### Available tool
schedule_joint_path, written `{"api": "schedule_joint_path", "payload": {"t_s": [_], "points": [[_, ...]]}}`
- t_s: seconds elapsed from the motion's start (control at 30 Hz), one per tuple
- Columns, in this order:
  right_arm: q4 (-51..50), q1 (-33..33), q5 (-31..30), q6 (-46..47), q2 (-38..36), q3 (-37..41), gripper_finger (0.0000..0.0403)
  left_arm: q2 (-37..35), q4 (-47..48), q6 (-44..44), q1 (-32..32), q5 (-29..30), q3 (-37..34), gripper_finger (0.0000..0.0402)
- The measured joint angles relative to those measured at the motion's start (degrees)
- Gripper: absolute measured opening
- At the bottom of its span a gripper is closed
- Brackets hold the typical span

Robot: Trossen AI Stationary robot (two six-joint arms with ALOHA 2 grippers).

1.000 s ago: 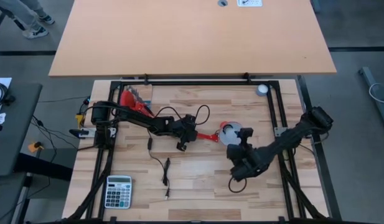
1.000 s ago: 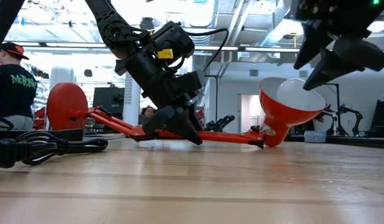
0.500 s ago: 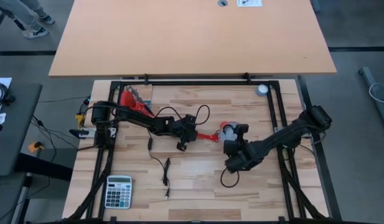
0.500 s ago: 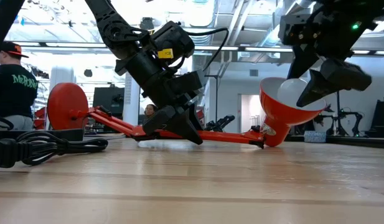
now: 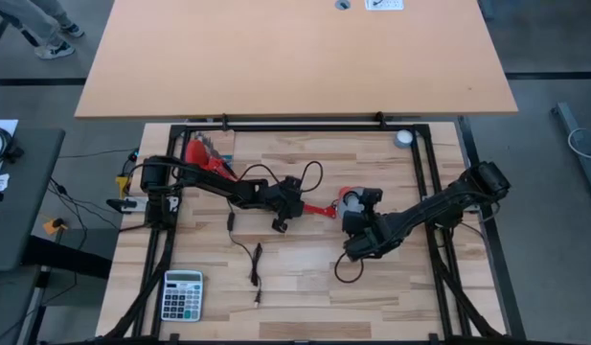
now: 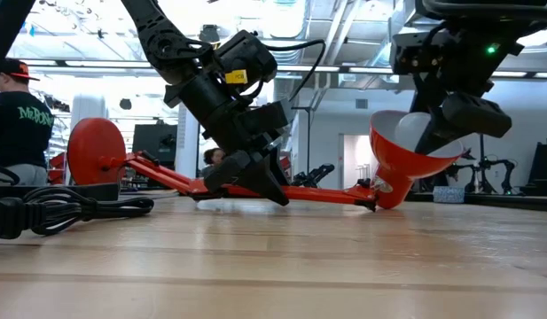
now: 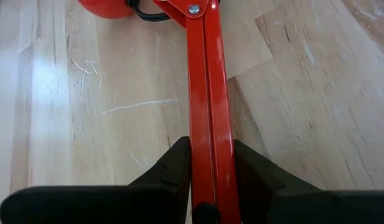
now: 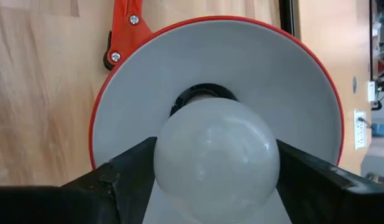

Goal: Screw lightbulb
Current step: Insert the lightbulb in the lamp

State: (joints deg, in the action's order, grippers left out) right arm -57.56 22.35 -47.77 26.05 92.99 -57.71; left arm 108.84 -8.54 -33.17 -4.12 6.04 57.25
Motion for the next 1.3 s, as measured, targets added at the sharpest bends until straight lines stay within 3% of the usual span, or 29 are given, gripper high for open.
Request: {"api": "schedule_joint_path", "payload": {"t_s": [0.47, 0.97, 1.3], "points": [[3.5, 1.3, -0.4, 19.9, 0.0, 0.0, 0.0293, 0.0, 0.3, 0.0, 0.0, -0.1, 0.0, 0.0082], [3.4, -0.3, 2.0, 65.6, -0.1, 0.0, 0.0305, 0.0, 0.3, 0.0, 0.0, 0.0, -0.1, 0.0082], [0.8, -0.3, 3.5, 71.6, 0.0, -0.5, 0.0306, 0.0, -0.1, 0.0, 0.0, 0.0, -0.1, 0.0082]]}}
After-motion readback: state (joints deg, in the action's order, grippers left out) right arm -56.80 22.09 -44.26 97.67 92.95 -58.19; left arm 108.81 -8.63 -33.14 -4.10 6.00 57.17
